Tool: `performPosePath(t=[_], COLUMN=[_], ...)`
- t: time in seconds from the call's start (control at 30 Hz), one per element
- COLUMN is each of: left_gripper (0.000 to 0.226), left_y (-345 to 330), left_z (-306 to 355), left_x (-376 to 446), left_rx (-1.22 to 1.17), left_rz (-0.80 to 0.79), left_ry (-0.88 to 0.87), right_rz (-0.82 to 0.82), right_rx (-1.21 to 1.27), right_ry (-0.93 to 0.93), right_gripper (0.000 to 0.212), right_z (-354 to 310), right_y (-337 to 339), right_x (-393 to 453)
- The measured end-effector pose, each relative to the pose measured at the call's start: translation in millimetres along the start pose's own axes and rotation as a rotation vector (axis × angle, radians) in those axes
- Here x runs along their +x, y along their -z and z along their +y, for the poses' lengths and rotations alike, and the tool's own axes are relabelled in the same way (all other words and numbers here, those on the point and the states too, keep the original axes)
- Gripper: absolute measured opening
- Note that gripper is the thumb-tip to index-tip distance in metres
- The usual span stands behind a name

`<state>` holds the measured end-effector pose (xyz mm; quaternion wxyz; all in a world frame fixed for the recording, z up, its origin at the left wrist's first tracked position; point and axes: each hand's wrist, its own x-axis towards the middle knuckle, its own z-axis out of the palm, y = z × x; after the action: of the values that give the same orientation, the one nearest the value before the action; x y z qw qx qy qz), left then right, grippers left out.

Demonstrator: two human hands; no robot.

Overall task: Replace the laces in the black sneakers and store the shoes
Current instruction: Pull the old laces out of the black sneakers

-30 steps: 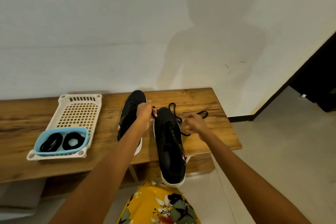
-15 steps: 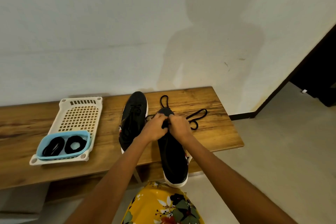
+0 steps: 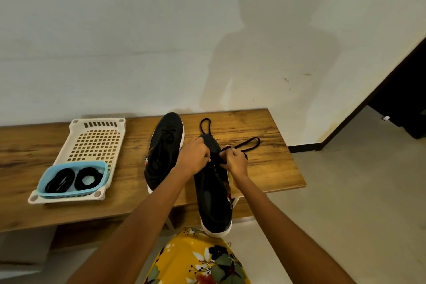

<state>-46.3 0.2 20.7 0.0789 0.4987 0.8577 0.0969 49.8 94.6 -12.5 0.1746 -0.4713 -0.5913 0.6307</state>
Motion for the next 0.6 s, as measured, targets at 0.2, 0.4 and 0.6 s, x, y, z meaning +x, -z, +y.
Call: performPosePath(t=[0.2,0.4,0.6], left_gripper=[0.020,0.014,0.017], left_y=[37.3,34.2,37.9], left_z=[26.6,41.9,34.3], left_x=[22.4,22.1,21.3], left_rx=[-0.517,-1.288,-1.254], left_rz=[0.113,-0.049,-0.029], left_ry=[0.111,0.294,0.268], right_rz=[-0.321,-0.224,-0.134], right_rx=[-0.432,-0.071,-0.390], right_ry=[0.321,0.275,0.403], right_gripper=[0.026,0.037,0.021], right_z=[8.2,12.0,13.7], right_y=[5.2,-2.2,-17.6], right_x=[-6.4,-28.2,-34.0])
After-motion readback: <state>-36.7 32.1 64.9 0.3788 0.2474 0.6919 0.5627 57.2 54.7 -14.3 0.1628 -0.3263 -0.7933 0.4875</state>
